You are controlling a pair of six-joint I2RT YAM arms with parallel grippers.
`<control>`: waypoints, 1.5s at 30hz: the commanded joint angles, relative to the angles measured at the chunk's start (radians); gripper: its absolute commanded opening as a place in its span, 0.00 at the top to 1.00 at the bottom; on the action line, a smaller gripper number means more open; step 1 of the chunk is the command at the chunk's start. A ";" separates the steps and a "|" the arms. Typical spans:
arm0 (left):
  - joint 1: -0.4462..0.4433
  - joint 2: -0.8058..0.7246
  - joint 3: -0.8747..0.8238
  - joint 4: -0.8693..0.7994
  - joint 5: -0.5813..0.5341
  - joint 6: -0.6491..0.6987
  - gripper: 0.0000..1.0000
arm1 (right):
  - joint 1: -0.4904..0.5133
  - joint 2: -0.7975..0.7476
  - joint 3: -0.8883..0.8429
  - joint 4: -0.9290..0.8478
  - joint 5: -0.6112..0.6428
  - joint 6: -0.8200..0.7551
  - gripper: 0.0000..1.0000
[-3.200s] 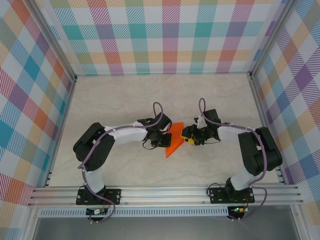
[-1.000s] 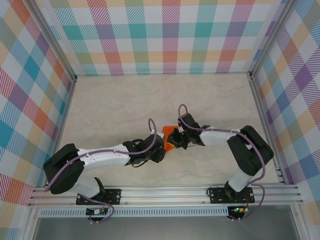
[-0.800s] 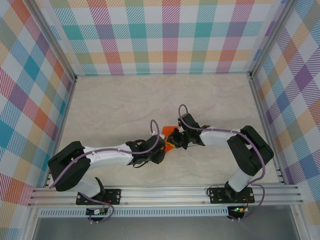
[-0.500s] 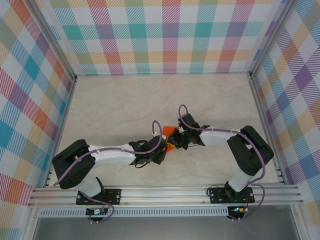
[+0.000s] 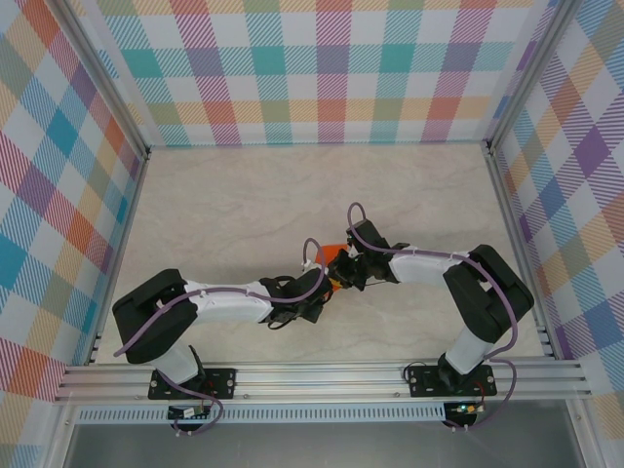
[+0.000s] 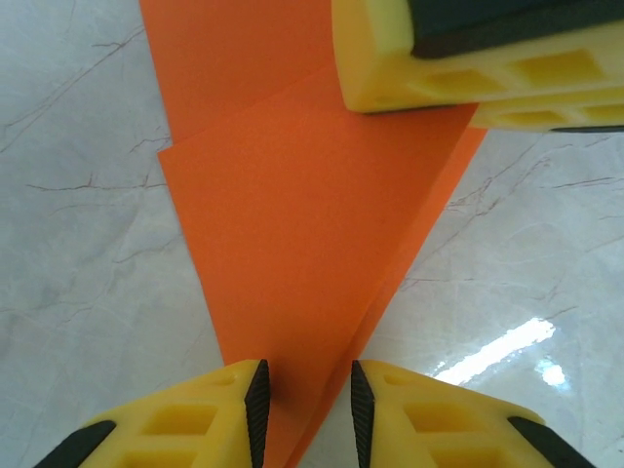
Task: Fold a paper plane with a square sheet of paper (pick it up from the middle)
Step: Fourth fold the wing at the center of the table.
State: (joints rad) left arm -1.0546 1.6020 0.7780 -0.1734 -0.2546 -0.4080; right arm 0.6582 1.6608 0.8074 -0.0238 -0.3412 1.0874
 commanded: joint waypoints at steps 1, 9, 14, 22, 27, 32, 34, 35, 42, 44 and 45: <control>-0.018 0.010 0.031 -0.003 -0.045 -0.015 0.70 | 0.003 0.013 0.034 -0.022 -0.019 -0.013 0.86; -0.020 0.017 0.028 -0.007 -0.063 -0.011 0.73 | 0.003 0.017 0.042 -0.034 -0.019 -0.021 0.86; -0.019 0.027 0.029 -0.009 -0.077 -0.014 0.75 | 0.003 0.020 0.044 -0.042 -0.021 -0.026 0.87; -0.019 0.035 0.030 -0.014 -0.089 -0.011 0.82 | 0.003 0.023 0.042 -0.045 -0.019 -0.031 0.87; -0.019 0.035 0.032 -0.014 -0.093 -0.008 0.86 | 0.002 0.018 0.049 -0.059 -0.010 -0.040 0.87; -0.019 0.030 0.033 -0.020 -0.084 0.018 0.88 | 0.003 0.016 0.064 -0.092 0.000 -0.060 0.87; -0.019 0.024 0.031 -0.020 -0.076 0.027 0.89 | 0.003 0.017 0.069 -0.099 0.002 -0.063 0.87; -0.019 0.021 0.029 -0.020 -0.071 0.031 0.89 | 0.002 0.020 0.072 -0.099 0.003 -0.064 0.86; -0.019 0.010 0.032 -0.025 -0.075 0.039 0.88 | 0.003 0.051 0.101 -0.104 -0.019 -0.068 0.86; -0.019 0.010 0.031 -0.028 -0.082 0.036 0.87 | 0.003 0.050 0.098 -0.101 -0.017 -0.064 0.88; -0.019 0.007 0.029 -0.029 -0.090 0.034 0.87 | 0.003 0.048 0.098 -0.104 -0.014 -0.064 0.89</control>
State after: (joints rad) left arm -1.0637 1.6279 0.7845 -0.1818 -0.3271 -0.3874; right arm 0.6582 1.6985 0.8803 -0.1139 -0.3489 1.0317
